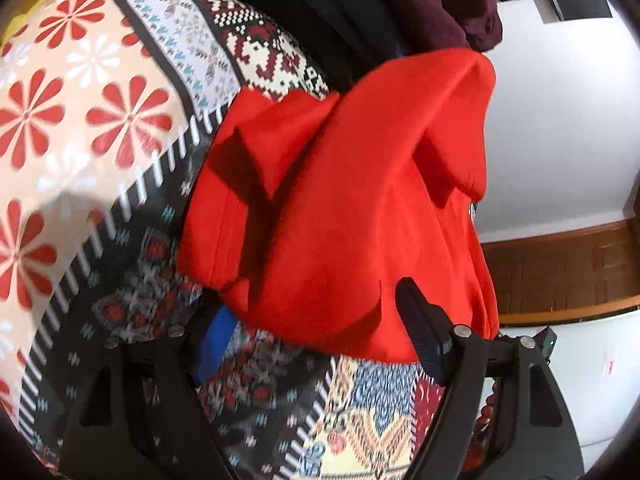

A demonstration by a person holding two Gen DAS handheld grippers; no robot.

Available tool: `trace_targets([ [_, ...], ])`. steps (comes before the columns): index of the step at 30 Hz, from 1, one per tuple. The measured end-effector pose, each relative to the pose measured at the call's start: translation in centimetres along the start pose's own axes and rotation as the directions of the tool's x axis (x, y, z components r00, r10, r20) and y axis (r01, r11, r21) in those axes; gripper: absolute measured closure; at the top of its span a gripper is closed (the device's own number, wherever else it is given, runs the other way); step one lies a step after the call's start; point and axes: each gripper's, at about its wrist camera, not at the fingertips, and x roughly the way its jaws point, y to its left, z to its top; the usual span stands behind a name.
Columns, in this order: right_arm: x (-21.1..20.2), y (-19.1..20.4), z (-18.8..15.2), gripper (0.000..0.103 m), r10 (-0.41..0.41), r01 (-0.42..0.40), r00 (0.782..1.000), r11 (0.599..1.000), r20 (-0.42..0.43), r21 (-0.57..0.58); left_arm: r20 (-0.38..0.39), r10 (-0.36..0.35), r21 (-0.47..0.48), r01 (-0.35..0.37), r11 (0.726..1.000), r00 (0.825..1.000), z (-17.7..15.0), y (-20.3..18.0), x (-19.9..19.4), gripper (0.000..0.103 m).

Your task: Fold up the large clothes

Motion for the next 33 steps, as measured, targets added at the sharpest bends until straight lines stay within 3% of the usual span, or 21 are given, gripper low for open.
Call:
trace_targets([
  [3, 0.7, -0.3, 0.6, 0.049, -0.003, 0.003, 1.000, 1.000, 0.019, 0.005, 0.026, 0.009, 0.009, -0.009, 1.000, 1.000, 0.6, -0.7, 0.6, 0.026],
  [7, 1.0, -0.4, 1.4, 0.051, -0.008, 0.008, 0.999, 1.000, 0.036, 0.017, 0.075, 0.074, 0.058, -0.078, 0.995, 0.994, 1.3, -2.2, 1.8, 0.026],
  [11, 0.9, -0.5, 1.5, 0.077, -0.071, 0.069, 0.996, 0.997, 0.062, 0.019, 0.128, 0.171, 0.149, -0.189, 0.971, 0.977, 1.7, -3.8, 1.8, 0.053],
  [15, 0.2, -0.8, 1.3, 0.088, -0.043, 0.042, 0.996, 0.999, 0.077, 0.014, 0.192, 0.191, 0.239, -0.235, 0.942, 0.963, 1.0, -5.9, 0.8, 0.083],
  [23, -3.3, 1.6, -0.1, 0.092, -0.037, 0.049, 0.991, 0.995, 0.125, -0.088, 0.236, 0.107, 0.382, -0.193, 0.904, 0.966, -0.6, -9.2, -5.1, 0.092],
  [27, -4.9, 1.6, -3.1, 0.092, 0.009, -0.001, 0.994, 0.997, 0.106, -0.078, 0.232, 0.060, 0.372, -0.146, 0.917, 0.971, -0.8, -8.5, -8.4, 0.092],
  [31, -6.7, 1.7, -7.4, 0.093, 0.074, -0.068, 0.994, 0.995, 0.080, -0.075, 0.260, 0.101, 0.353, -0.191, 0.916, 0.960, 0.0, -5.7, -11.3, 0.092],
  [33, -7.5, 2.2, -9.7, 0.093, 0.091, -0.084, 0.993, 0.991, 0.069, -0.099, 0.236, 0.132, 0.335, -0.208, 0.919, 0.963, 0.4, -3.7, -11.9, 0.092],
])
